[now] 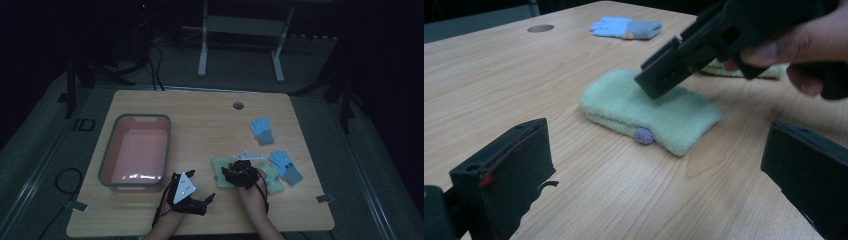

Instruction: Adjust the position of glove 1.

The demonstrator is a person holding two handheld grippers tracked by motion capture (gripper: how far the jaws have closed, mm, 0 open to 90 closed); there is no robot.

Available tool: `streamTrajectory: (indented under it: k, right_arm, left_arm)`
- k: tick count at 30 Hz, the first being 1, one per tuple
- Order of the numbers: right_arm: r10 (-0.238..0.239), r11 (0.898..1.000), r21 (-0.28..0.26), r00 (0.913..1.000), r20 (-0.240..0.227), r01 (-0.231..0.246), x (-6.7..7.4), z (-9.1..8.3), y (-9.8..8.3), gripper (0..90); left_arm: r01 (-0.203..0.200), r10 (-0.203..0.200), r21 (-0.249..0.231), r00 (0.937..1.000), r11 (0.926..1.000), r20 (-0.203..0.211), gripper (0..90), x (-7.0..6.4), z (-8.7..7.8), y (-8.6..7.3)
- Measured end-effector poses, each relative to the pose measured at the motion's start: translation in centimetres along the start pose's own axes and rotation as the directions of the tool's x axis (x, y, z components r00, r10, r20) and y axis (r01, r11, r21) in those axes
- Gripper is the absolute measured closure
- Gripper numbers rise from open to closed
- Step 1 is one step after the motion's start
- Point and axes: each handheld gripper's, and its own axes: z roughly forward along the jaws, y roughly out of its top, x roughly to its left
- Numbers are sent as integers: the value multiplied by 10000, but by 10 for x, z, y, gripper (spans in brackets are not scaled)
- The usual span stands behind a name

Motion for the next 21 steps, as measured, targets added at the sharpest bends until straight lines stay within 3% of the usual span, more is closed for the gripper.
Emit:
streamTrajectory:
  k: [7, 14, 21]
  right_arm:
    - [-842, 9964, -90, 9964, 7, 842, -21, -21, 9, 608]
    - [-885, 9959, -199, 9961, -9, 885, -44, -38, 10, 609]
    - [-1000, 9946, -258, 9949, 118, 1003, -58, -50, 6, 609]
  left_arm:
    - [21, -21, 11, 10000, 10000, 12, 6, 0, 0, 0]
    - [46, -46, 6, 10000, 10000, 1, 6, 0, 0, 0]
    - [26, -26, 8, 10000, 10000, 12, 6, 0, 0, 0]
